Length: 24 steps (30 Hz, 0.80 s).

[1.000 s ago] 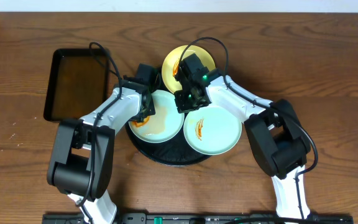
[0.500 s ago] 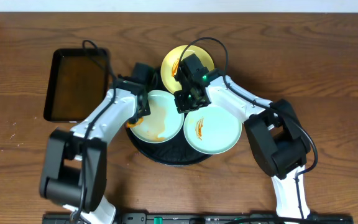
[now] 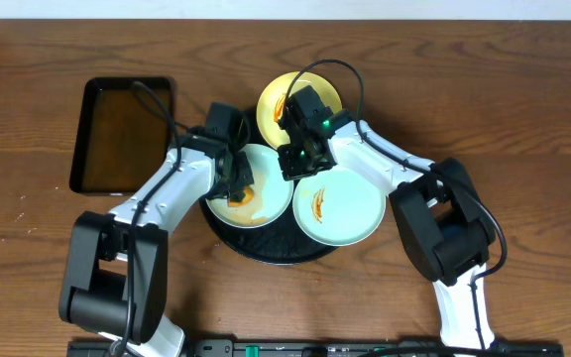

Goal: Clean dirty plates on tray and stack at the side
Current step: 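Keep scrubbing the left light-blue plate with the sponge, left gripper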

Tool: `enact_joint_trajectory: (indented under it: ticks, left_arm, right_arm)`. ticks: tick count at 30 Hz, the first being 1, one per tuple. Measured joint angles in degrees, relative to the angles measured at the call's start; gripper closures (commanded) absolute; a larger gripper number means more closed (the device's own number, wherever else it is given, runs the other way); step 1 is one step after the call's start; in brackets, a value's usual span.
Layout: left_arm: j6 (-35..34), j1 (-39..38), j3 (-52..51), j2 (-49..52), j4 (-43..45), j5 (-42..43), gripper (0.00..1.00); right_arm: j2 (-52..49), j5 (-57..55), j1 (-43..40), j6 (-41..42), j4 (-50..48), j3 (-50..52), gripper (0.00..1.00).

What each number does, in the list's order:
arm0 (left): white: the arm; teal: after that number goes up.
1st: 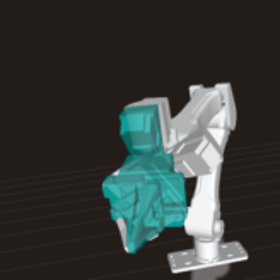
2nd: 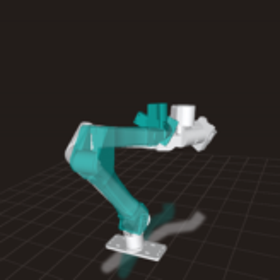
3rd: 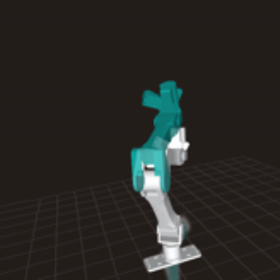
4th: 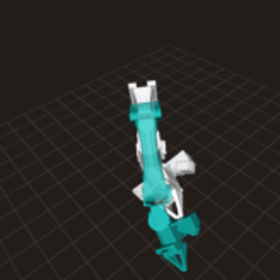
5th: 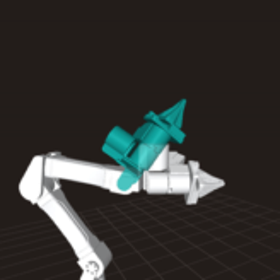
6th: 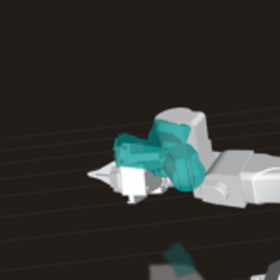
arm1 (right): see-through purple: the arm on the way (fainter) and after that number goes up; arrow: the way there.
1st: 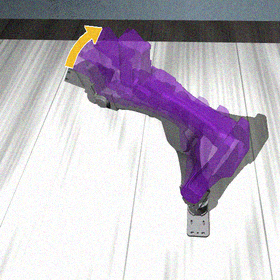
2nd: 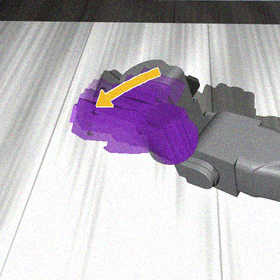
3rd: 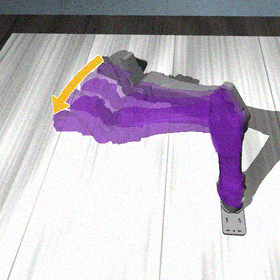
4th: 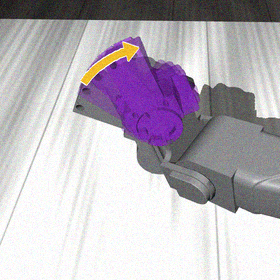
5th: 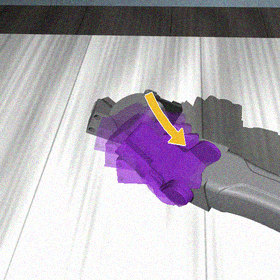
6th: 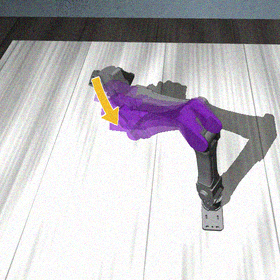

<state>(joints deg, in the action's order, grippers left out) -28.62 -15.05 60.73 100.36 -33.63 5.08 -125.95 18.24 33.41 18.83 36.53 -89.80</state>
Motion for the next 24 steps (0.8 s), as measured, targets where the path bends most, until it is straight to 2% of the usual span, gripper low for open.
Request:
enact_joint_trajectory:
  ticks: [6, 13, 24]
  left_arm:
    - [-2.95, 0.00, -3.10, 0.00, 1.33, 1.31, 0.93]
    - [-2.86, 0.04, -3.50, -0.09, 1.40, 0.48, 0.92]
    - [-2.69, -0.11, -2.75, -0.17, -4.09, -11.43, 0.92]
  right_arm:
    - [0.00, 0.00, 0.00, 0.00, 0.00, 0.00, 0.99]
    - [0.00, 0.00, 0.00, 0.00, 0.00, 0.00, 0.99]
    - [0.00, 0.00, 0.00, 0.00, 0.02, 0.00, 0.99]
